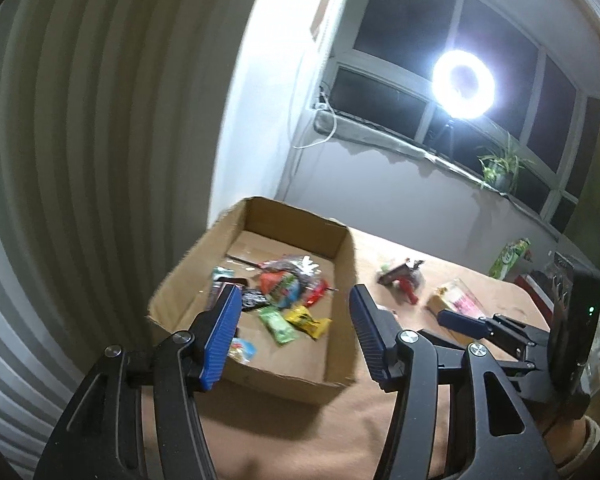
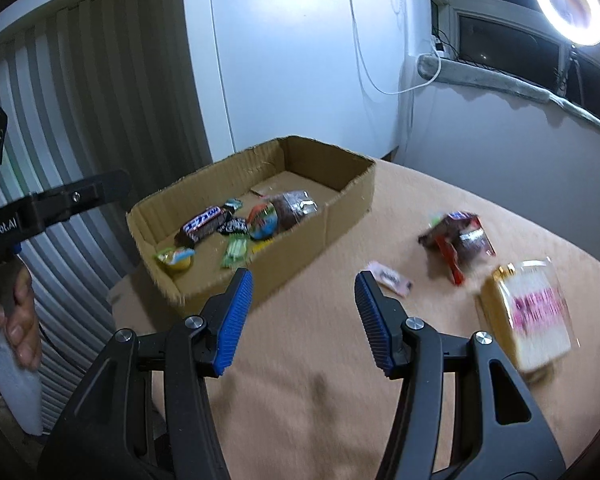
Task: Organize snacks
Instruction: 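Grasp the brown chocolate bar with the right tool while the left grasps the white wrapped candy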
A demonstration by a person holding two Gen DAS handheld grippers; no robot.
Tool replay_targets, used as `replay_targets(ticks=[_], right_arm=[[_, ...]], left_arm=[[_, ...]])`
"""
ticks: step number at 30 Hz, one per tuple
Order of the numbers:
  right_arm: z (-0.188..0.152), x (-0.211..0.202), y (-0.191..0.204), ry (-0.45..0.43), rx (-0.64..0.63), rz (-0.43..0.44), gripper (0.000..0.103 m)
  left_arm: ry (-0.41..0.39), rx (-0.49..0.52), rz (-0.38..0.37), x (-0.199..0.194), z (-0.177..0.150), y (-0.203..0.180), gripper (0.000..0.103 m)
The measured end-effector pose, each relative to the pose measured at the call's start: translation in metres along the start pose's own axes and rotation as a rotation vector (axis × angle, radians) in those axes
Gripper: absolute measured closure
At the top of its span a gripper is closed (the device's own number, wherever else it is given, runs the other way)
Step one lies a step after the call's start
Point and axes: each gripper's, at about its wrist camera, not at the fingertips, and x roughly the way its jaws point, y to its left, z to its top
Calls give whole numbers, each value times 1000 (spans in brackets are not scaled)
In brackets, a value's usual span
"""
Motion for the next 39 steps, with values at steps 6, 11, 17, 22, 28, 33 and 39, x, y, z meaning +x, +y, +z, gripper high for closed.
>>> replay_targets(ticks=[6,11,17,22,28,33,39], right_arm=[[-16,-25,-22,-26,46,-21,47],[-25,-41,-43,-49,83,-31,47],[-31,-58,-69,-83,125,-40,47],[-32,-65,-94,-104,156,-60,47],[-29,-62,-117,-105,162,-74,47],[-18,-46,-130,-81,137,-80,47],[14,-1,-146,-1,102,-49,33]], left_arm=[[-6,58,-26,-6,-3,-38,48],[17,97,-43,2,-8,-65,42],[54,144,-62,14,-18,-98,39],[96,174,-72,31,-26,-118,39],[165,194,-75,62,-39,-131,39],[229,197,-78,95,-45,-136,33],[283,186,-48,145,-43,-138,33]])
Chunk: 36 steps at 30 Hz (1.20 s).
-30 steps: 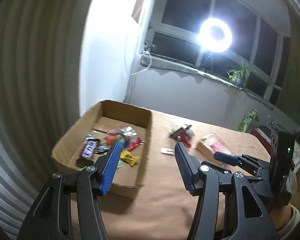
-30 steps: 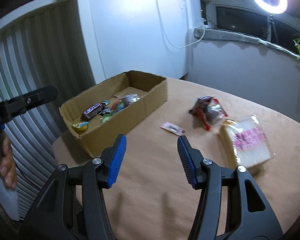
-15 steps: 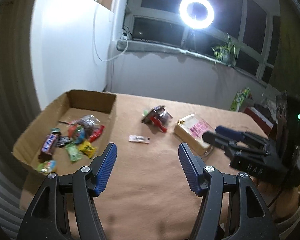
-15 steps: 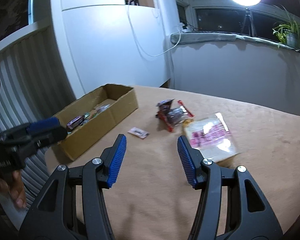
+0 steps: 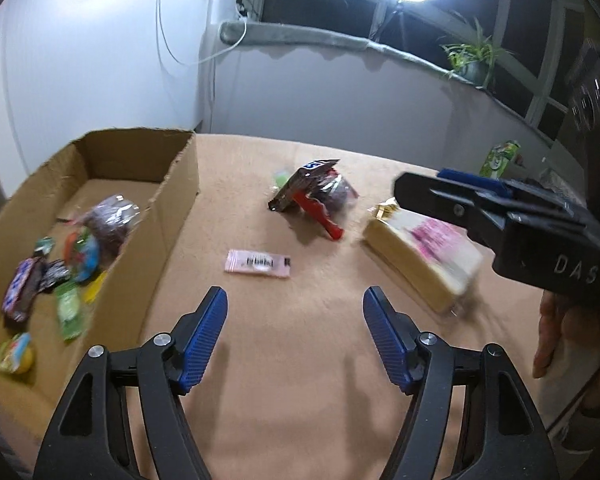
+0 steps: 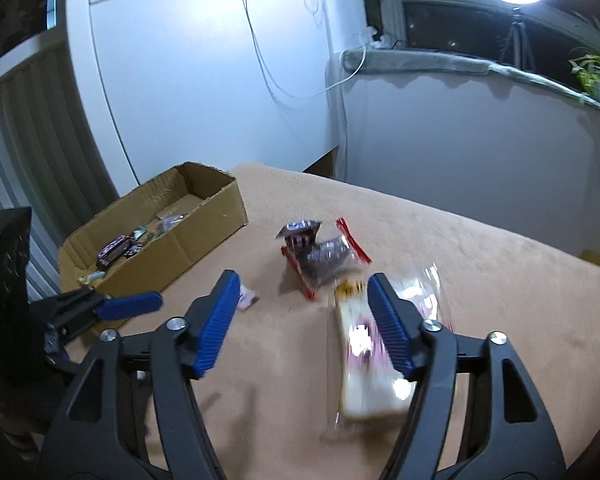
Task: Organize snacks
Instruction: 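Grasp the brown chocolate bar with the right tool while the left grasps the white wrapped candy, then carry both snacks over the box and open both tools to drop them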
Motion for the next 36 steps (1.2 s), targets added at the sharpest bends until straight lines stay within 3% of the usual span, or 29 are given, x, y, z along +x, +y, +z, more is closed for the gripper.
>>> replay_targets(ticks=[5,11,12,14,15,17,18,19,25,36], right_arm=[[29,47,-1,90,-58,26,33],[44,109,7,224,-135,32,33],[43,115,8,234,-139,31,33],[44,122,9,239,-148,23,33],[45,123,10,239,-153,27,40],[45,124,9,244,-155,51,61],[45,124,9,246,-154,55,62],[45,124,9,247,-156,57,62],[43,110,6,210,-132,57,70],[36,47,-4,95,-42,61,71]], left_arm=[[65,-26,39,34,12,7,33],[101,-26,34,52,16,7,33],[108,-35,27,54,14,8,34],[106,-39,41,54,15,11,48],[106,-35,50,53,15,13,60],[105,-30,52,52,15,14,63],[103,-31,50,52,14,14,65],[101,-27,48,51,14,14,78],[93,-32,10,47,14,19,79],[47,-45,-20,15,8,20,79]])
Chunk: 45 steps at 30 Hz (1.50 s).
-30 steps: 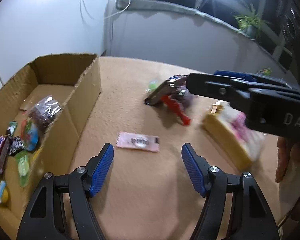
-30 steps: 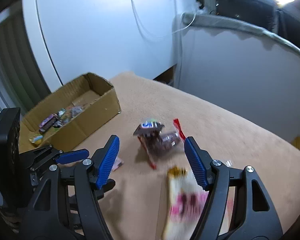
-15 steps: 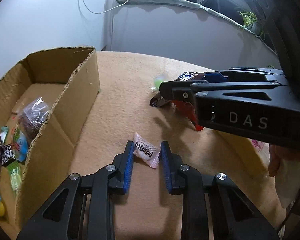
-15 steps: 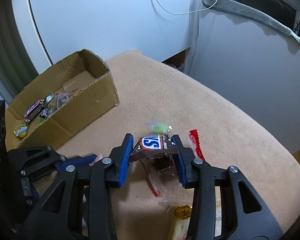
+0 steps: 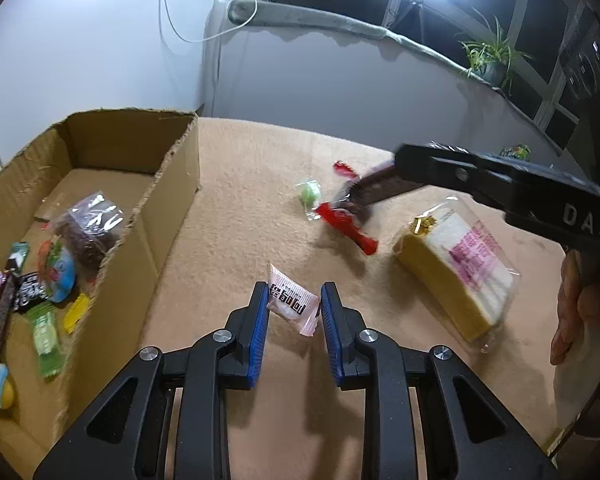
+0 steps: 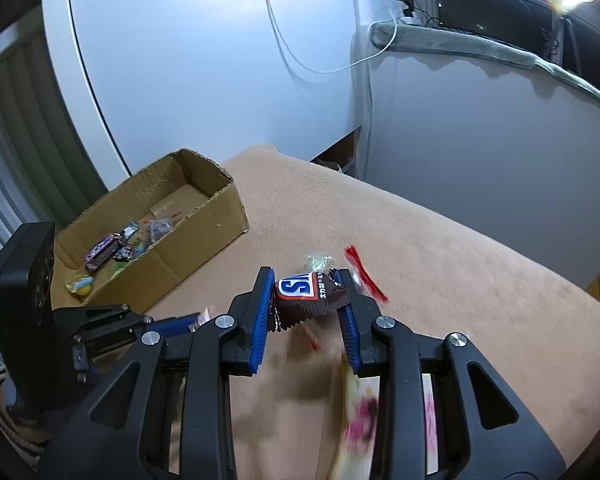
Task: Organize snacks
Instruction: 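Carry both snacks over the box and open both tools to drop them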
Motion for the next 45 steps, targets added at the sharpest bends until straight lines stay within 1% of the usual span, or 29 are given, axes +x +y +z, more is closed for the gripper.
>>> replay_targets(ticks=[5,11,17,24,33,38,45], right_arm=[[-15,-30,-6,-41,55,-12,71],[-35,-60,-8,-78,113,-26,71],[-48,-87,1,-111,134,-41,71],[-56,-111,12,-141,140,-57,71],[-47,-124,45,-169,97,-59,71],[-37,-122,70,-174,59,-51,71],[-21,-114,103,-176,5,-37,71]], left_arm=[[-27,11,-1,-16,-1,-7,79],[-56,21,-20,-37,-6,-13,79],[-94,21,-41,-60,-9,-17,79],[-145,16,-51,-92,-18,-12,79],[-247,28,6,-135,-23,1,79],[-307,34,46,-160,-25,14,79],[-359,16,70,-181,-26,35,79]])
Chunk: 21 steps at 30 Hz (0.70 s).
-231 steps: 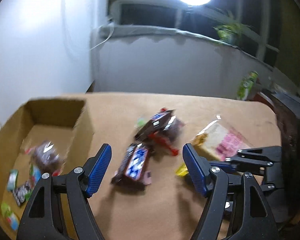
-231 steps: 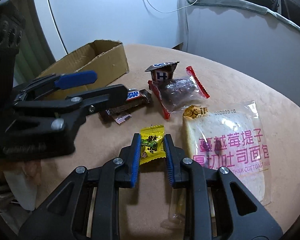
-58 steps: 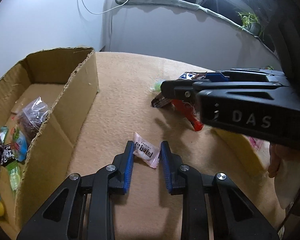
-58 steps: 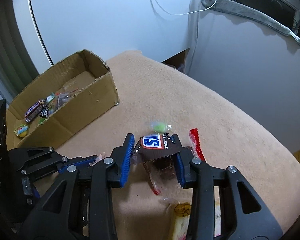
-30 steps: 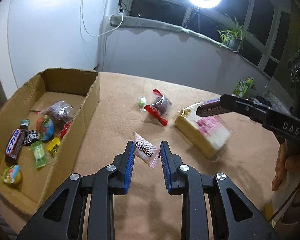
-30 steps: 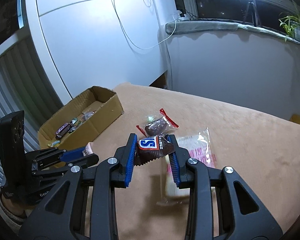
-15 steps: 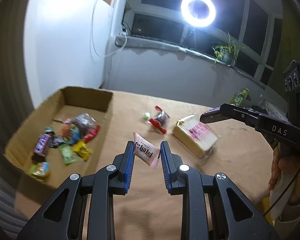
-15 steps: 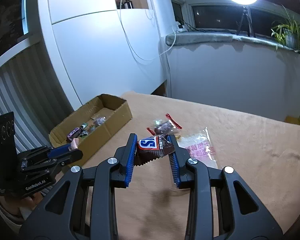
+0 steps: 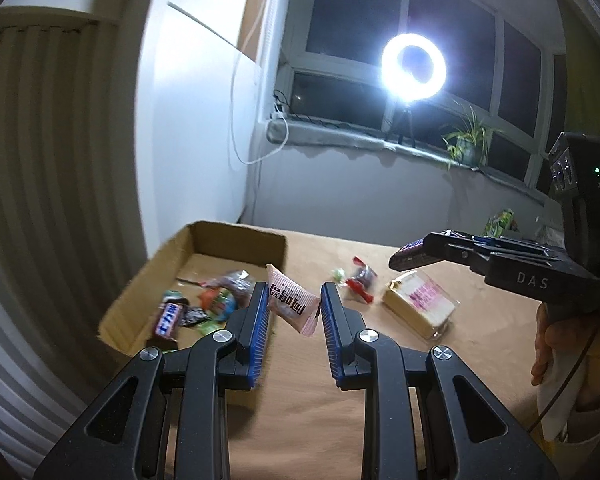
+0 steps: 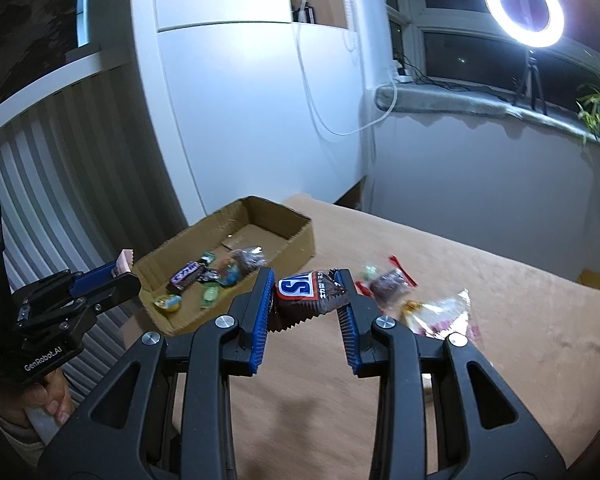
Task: Organize snacks
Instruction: 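Carry both snacks over the box and open both tools to drop them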
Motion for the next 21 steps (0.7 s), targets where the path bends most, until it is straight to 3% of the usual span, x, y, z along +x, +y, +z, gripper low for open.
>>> replay_targets(ticks=[8,21], right_arm=[[13,16,32,3,-48,21,71],[21,57,60,50,-93,51,71]], left_arm=[[-14,-32,21,-3,-1,26,79],[26,-120,69,16,-12,80,79]])
